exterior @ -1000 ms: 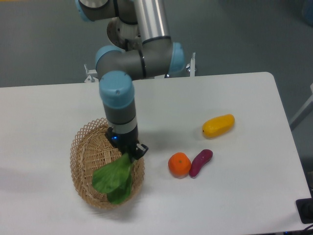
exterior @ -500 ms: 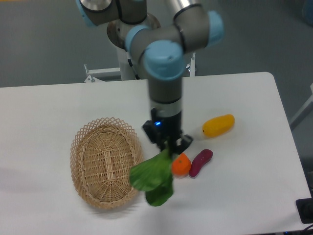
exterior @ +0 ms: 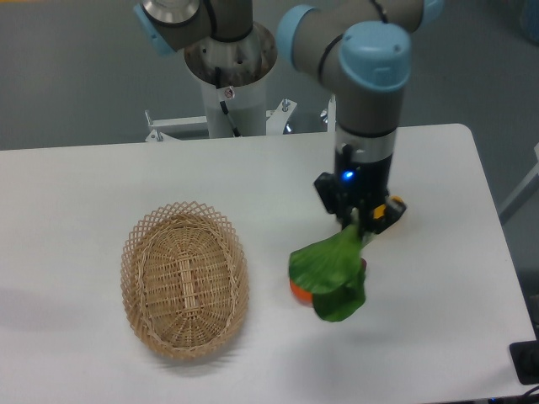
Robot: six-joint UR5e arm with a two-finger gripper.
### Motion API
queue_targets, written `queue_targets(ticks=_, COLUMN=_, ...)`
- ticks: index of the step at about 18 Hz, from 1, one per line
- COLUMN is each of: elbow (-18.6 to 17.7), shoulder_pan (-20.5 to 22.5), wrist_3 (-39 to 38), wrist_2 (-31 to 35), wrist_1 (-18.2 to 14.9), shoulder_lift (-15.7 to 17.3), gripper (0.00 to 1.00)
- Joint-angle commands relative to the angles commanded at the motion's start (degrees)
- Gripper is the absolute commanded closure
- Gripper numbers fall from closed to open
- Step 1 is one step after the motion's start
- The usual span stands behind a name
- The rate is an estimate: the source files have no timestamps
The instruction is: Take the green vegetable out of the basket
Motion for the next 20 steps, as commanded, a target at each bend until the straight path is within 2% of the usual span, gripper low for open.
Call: queue_targets(ticks=20, elbow=0.53, shoulder_pan=0.80, wrist_3=0.00, wrist_2=0.00, wrist_1=0.35, shoulder_lift=-0.09, gripper=0.79)
